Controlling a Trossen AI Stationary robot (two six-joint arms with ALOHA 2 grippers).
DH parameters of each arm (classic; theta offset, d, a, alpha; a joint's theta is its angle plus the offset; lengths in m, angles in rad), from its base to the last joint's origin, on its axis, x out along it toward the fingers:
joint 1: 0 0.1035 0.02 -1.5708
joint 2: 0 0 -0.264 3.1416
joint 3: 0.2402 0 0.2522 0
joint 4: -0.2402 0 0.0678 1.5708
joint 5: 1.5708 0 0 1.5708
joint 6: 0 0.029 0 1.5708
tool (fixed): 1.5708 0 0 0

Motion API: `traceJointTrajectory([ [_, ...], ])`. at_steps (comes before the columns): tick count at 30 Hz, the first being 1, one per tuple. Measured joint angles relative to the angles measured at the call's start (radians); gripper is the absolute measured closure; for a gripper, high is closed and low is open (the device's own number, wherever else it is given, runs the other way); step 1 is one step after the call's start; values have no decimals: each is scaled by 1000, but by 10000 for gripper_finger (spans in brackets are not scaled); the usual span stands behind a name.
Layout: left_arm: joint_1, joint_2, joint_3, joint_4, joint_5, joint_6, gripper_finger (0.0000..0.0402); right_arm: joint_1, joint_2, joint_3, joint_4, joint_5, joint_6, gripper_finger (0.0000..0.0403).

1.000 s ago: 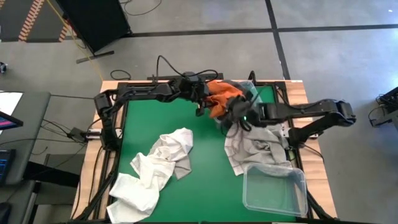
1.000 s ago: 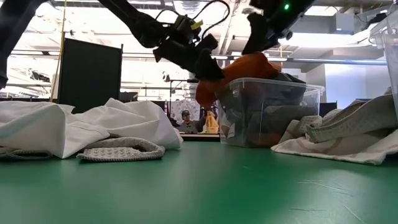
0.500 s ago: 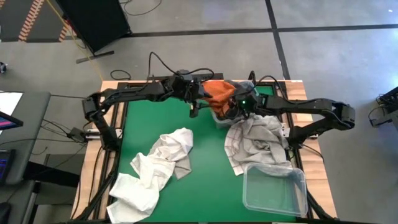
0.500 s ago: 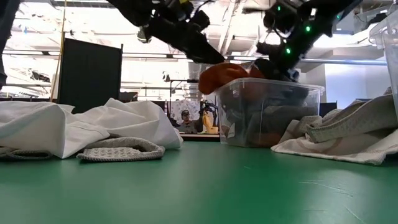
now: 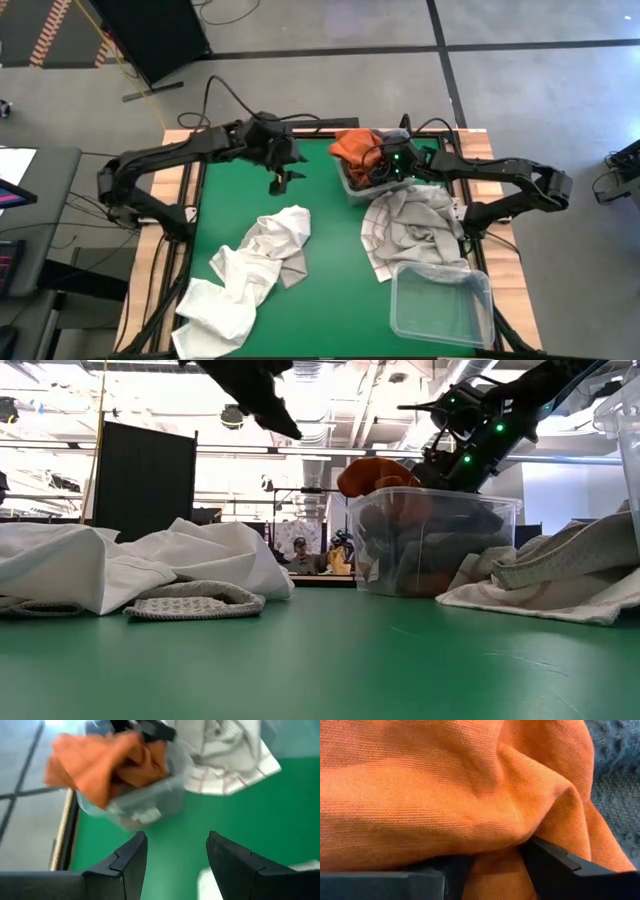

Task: Sort towels by color in basket
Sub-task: Put the orange towel into the top transparent bin

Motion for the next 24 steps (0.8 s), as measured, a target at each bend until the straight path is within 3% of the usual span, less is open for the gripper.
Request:
traceJointTrajectory([
  [6, -34, -24, 0, -106, -2, -12, 207, 18, -3, 18, -20, 0, 7, 184],
  [13, -53, -24, 0, -166, -5, -34, 207, 68, -11, 148, -147, 1, 1, 184],
  [19, -77, -24, 0, -230, -5, -70, 207, 120, -11, 279, -277, 56, -3, 184],
  [24, -110, -23, -13, -264, -20, -88, 207, 164, -12, 352, -261, 118, -46, 184],
])
